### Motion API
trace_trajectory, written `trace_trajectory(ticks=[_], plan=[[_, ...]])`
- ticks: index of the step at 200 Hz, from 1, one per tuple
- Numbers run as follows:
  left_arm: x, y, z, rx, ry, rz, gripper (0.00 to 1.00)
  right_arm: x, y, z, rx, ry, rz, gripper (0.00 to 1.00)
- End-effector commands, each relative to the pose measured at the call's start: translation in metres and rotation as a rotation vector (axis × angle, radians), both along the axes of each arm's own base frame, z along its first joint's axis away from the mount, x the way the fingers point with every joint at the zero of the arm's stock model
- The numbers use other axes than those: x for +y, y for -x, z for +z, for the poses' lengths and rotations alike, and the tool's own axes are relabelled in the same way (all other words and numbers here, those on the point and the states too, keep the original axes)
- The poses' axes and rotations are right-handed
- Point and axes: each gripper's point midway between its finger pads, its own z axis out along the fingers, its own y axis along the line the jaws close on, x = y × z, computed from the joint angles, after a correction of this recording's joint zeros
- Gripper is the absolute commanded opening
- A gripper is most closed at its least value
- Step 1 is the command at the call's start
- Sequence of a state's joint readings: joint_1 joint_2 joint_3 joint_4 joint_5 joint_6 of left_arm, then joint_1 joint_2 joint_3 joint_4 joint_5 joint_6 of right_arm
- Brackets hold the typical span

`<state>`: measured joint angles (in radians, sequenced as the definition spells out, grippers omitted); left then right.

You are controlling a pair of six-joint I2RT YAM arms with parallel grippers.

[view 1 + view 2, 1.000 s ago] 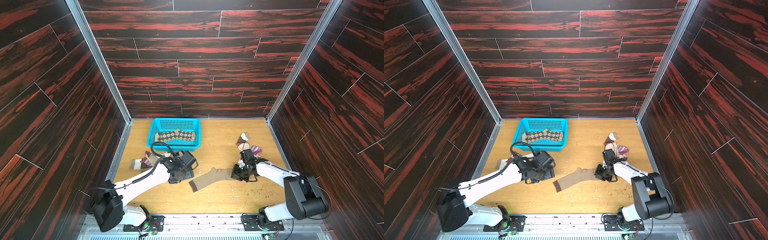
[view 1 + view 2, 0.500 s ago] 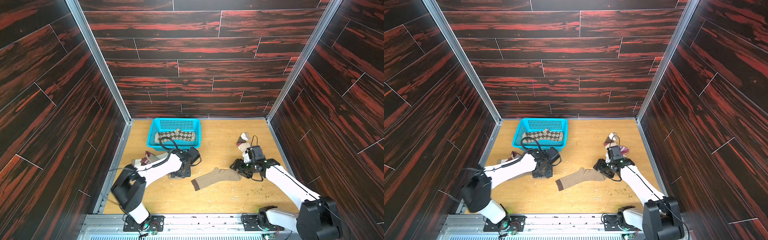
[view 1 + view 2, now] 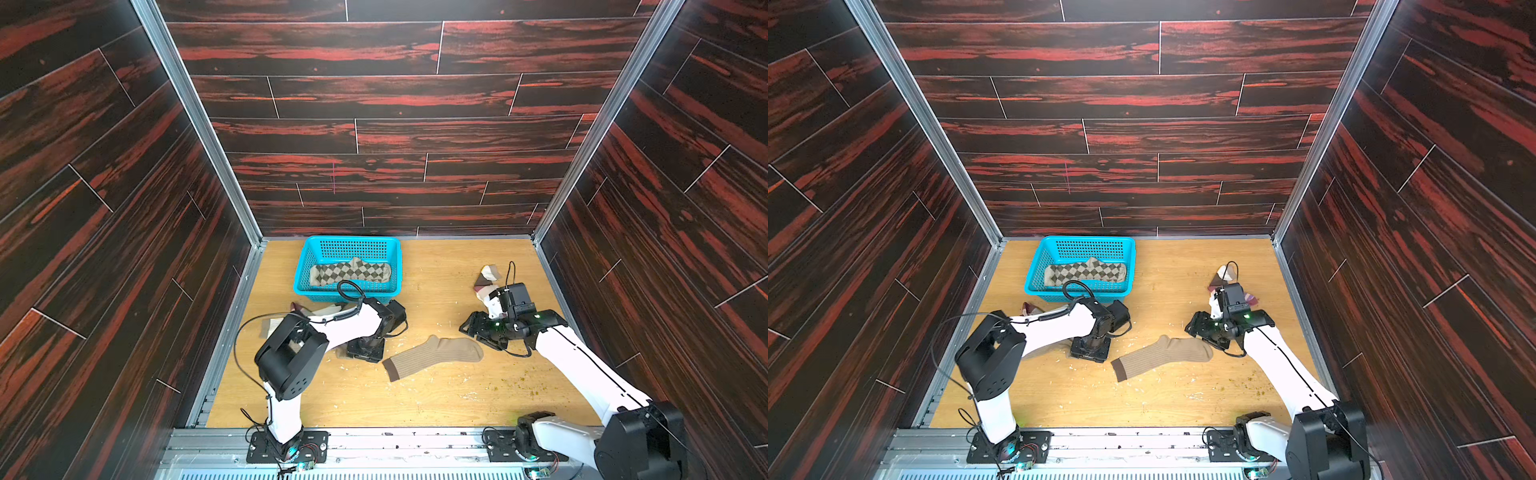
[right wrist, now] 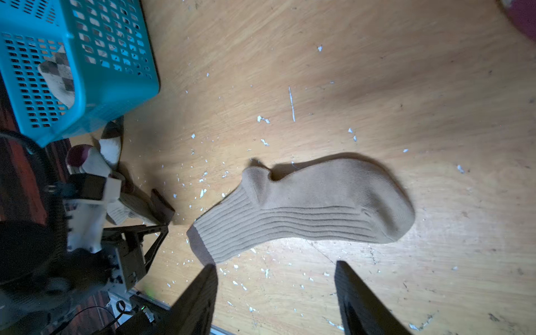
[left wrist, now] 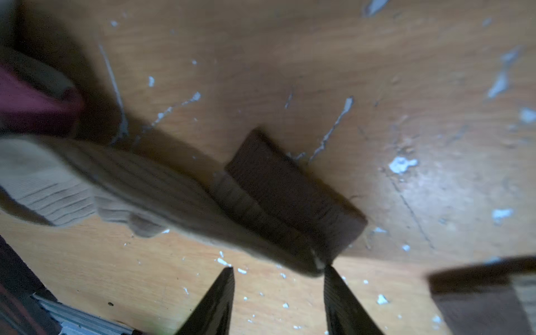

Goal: Place the socks together as a pair
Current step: Adjust the sock at the center of the board, then flatten out the sock at the center of the board.

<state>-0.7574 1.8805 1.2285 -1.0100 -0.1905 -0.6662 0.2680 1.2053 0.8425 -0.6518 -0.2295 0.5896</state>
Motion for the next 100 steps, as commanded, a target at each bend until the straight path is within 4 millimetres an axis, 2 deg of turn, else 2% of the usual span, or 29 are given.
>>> trace_trajectory(ticks=[1, 22, 48, 63, 96, 100], plan=[[0.012, 0.005, -0.001, 0.039, -0.055, -0.036, 0.48, 0.002, 0.002, -0.001, 0.021, -0.007, 0.022, 0.67], [0.018, 0.002, -0.006, 0.041, -0.100, -0.061, 0.40, 0.003, 0.002, -0.001, 0.021, -0.011, 0.024, 0.67], [0.015, -0.006, 0.000, 0.020, -0.099, -0.077, 0.14, 0.005, 0.002, 0.000, 0.019, -0.020, 0.029, 0.66], [0.011, -0.010, 0.014, -0.009, -0.077, -0.075, 0.04, 0.005, 0.002, 0.001, 0.017, -0.020, 0.035, 0.66], [-0.002, -0.011, 0.055, -0.080, 0.051, -0.040, 0.00, 0.008, 0.006, -0.002, 0.025, -0.037, 0.053, 0.66], [-0.004, -0.010, 0.067, -0.102, 0.087, -0.032, 0.00, 0.008, 0.006, -0.002, 0.026, -0.039, 0.056, 0.65]])
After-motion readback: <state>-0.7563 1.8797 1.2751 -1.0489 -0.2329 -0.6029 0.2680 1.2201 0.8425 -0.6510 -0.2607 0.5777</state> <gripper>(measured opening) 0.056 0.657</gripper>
